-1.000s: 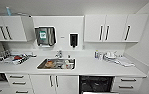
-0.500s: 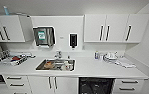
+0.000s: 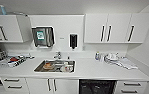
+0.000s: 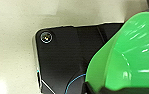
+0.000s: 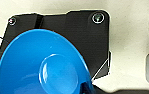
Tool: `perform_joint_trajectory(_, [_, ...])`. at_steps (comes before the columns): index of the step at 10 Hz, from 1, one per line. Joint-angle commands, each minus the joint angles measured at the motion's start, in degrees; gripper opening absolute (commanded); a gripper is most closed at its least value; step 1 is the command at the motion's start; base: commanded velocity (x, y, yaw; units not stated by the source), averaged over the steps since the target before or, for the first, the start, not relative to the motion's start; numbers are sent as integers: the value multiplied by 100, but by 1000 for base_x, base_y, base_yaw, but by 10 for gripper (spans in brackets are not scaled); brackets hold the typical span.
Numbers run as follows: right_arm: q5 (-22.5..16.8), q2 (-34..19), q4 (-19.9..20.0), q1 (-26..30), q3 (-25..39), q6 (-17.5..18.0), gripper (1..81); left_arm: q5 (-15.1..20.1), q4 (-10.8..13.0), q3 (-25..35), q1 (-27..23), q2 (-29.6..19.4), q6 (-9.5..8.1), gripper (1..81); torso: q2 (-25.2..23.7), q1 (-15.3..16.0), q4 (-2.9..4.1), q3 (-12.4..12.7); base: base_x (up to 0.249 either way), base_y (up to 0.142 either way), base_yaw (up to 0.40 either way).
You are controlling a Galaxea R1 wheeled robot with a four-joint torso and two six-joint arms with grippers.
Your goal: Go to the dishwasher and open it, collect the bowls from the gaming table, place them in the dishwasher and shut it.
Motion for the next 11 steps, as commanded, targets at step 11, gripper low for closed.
perform_joint_trajectory(11, [-181, -88, 27, 241, -3, 11, 10, 217, 17, 43, -298, -25, 38, 10, 0, 3, 0, 0, 90, 0, 0])
